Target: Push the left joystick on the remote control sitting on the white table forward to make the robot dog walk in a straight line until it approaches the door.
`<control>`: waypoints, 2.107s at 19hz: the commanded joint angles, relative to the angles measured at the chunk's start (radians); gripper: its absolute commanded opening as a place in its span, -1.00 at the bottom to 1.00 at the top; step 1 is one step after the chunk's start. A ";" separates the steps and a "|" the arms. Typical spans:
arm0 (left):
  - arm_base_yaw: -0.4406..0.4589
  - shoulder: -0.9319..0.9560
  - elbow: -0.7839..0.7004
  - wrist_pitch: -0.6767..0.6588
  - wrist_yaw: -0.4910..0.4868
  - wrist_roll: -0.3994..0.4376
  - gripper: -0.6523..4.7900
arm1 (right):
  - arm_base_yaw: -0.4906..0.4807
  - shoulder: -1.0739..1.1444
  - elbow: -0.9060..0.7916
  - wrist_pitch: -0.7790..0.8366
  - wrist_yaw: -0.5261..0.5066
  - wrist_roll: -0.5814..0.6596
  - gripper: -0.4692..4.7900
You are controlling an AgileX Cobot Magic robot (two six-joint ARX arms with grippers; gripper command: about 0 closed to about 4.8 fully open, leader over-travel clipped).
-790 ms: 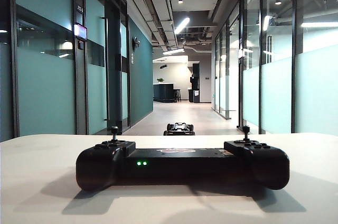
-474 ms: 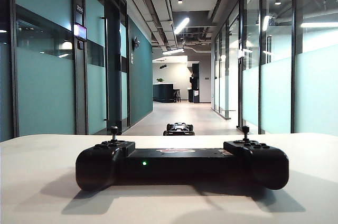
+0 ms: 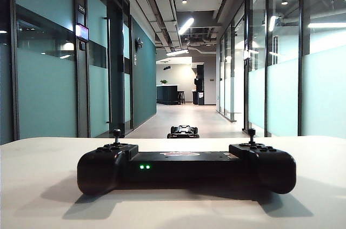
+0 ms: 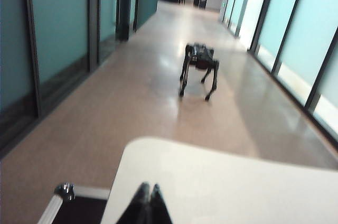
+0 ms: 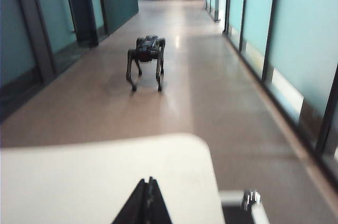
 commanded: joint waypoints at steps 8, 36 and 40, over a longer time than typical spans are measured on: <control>0.000 0.121 0.250 -0.096 0.007 0.049 -0.78 | 0.041 0.257 0.368 -0.023 -0.048 0.000 -0.83; -0.467 1.077 1.114 -0.772 0.390 0.181 -0.78 | 0.743 0.981 0.873 -0.685 0.151 0.332 -0.84; -0.467 1.089 1.115 -0.783 0.382 0.185 -0.78 | 0.747 1.094 0.875 -0.808 0.097 0.354 -0.84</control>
